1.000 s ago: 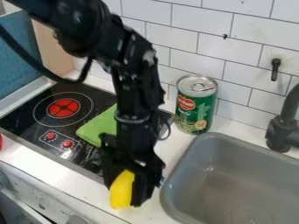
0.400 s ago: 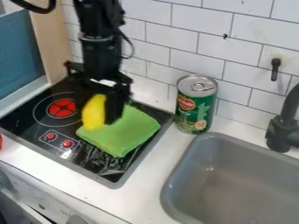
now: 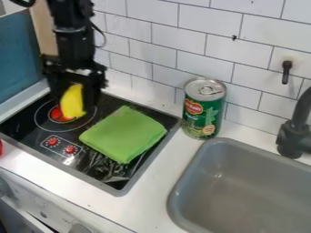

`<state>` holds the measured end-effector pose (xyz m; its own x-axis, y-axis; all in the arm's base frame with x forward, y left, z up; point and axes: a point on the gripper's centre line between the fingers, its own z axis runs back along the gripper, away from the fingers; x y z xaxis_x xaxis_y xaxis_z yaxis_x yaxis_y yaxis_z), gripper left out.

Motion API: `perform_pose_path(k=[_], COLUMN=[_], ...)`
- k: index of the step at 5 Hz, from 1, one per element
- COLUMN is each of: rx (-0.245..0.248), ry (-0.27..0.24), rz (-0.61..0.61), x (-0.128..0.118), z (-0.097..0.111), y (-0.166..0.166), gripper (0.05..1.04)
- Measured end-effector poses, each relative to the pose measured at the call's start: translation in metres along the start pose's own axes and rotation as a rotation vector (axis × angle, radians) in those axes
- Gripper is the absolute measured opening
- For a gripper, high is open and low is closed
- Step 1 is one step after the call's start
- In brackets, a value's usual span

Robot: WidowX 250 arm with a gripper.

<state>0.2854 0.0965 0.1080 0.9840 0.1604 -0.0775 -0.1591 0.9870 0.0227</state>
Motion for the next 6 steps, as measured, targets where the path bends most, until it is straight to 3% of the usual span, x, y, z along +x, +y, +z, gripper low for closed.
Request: perform_pose_path(k=[2, 3, 5, 6], rx=[0.008, 0.060, 0.028, 0.026], ry=[0.016, 0.044, 0.021, 0.050], rz=[0.072, 0.080, 0.155, 0.175], x=[0.018, 0.031, 0.036, 0.037], z=[-0.005, -0.020, -0.029, -0.037], y=[0.037, 0.054, 0.095, 0.108], gripper=[0.818, 0.818, 0.818, 0.818])
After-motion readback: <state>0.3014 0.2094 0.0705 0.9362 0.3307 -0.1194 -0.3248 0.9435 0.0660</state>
